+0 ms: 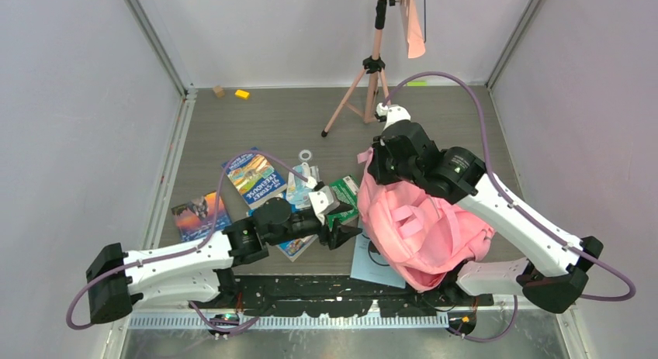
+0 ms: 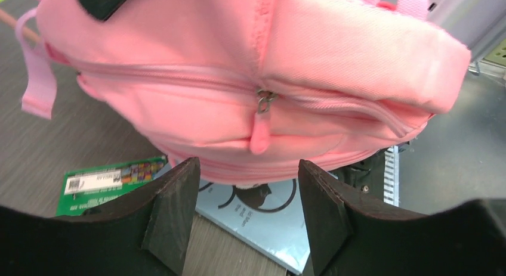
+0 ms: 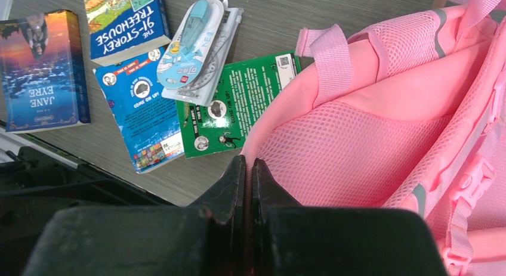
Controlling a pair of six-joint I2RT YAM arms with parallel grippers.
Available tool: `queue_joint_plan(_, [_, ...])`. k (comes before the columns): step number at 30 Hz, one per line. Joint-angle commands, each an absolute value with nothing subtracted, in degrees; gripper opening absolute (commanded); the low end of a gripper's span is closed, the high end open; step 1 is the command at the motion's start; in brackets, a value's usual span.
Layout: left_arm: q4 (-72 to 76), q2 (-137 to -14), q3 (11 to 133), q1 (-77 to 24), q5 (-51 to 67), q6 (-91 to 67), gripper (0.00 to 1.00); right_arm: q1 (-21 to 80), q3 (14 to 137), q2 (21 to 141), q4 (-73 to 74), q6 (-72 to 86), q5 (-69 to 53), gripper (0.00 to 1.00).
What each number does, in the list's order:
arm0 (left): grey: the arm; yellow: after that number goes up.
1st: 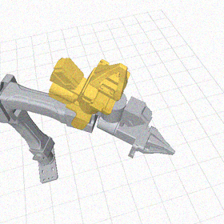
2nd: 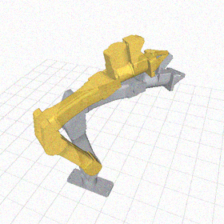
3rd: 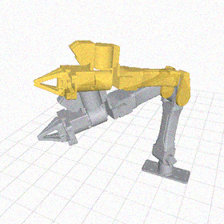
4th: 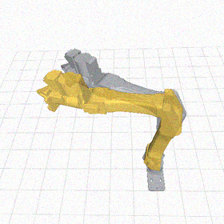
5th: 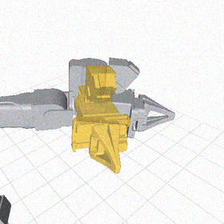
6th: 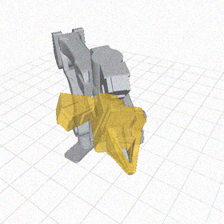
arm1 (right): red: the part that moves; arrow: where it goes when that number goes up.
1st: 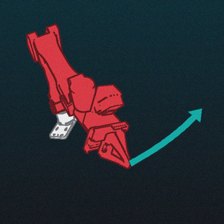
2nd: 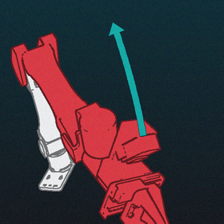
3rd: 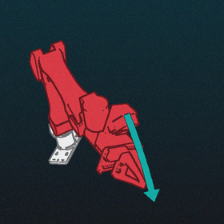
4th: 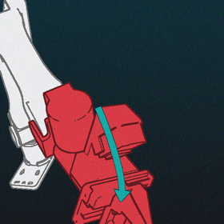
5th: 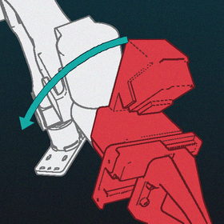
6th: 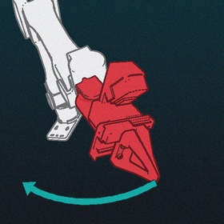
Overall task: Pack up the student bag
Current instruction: Unzip the student bag at the center of the board.
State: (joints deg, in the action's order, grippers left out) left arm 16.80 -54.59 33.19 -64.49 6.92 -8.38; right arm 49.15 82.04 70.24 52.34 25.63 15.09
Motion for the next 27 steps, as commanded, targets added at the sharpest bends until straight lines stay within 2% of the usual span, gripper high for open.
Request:
queue_joint_plan(1, [24.34,-56.81,36.77,-67.46,4.13,-4.56,0.63,48.89,83.37,66.76,49.06,25.91,11.97,0.0])
queue_joint_plan(6, [25.38,-58.88,38.67,-68.71,2.81,-2.3,0.63,48.69,82.97,66.24,48.93,26.15,10.57,0.0])
queue_joint_plan(13, [25.94,-58.03,39.14,-72.11,-3.1,4.14,0.57,48.49,82.17,65.42,48.86,26.51,10.1,0.0])
queue_joint_plan(19, [25.73,-59.99,39.46,-72.42,-1.41,4.37,0.56,48.43,82.0,65.16,48.82,26.71,9.67,0.0])
queue_joint_plan(23, [25.67,-61.93,40.76,-72.51,-0.79,4.44,0.51,48.34,81.78,65.25,48.7,26.65,8.99,0.0])
queue_joint_plan(27, [26.18,-63.03,41.77,-72.56,-0.62,4.99,0.42,48.34,81.53,65.15,48.69,26.54,8.72,0.0])
